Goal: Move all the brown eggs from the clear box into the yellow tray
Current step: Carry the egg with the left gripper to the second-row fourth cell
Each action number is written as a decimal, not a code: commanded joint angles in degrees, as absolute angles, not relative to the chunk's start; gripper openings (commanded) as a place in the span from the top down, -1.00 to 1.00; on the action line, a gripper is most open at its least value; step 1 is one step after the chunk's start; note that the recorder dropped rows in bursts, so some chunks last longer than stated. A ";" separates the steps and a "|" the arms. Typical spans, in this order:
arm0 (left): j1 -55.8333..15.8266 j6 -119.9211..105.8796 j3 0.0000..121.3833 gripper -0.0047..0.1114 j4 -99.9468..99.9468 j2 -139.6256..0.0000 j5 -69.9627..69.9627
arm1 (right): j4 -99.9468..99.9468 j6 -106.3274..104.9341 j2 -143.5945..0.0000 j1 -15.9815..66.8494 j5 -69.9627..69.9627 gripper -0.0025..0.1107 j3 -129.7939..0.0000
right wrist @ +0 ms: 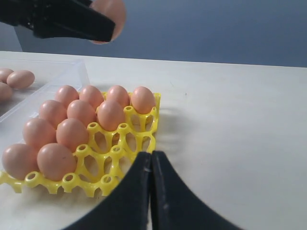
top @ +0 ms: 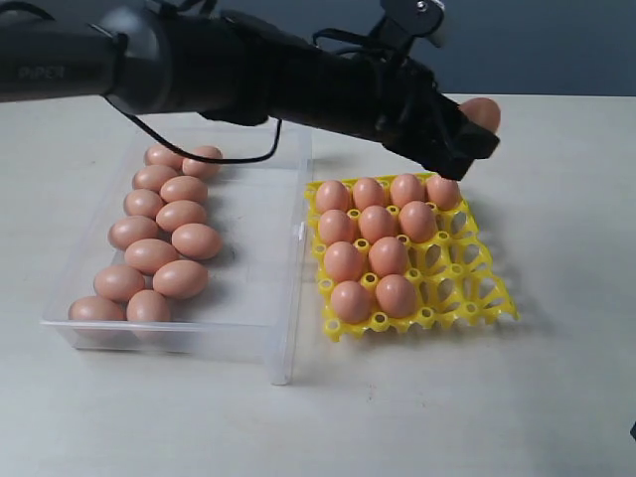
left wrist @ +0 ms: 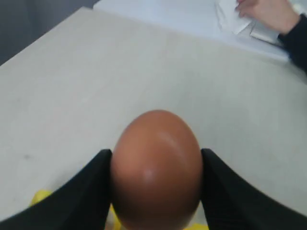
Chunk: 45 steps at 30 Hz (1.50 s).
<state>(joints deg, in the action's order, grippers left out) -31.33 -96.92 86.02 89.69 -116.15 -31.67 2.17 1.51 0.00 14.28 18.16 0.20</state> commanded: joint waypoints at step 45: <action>-33.14 -109.89 94.82 -0.19 99.95 -133.69 -27.24 | 2.03 1.49 0.00 14.37 17.47 0.93 0.00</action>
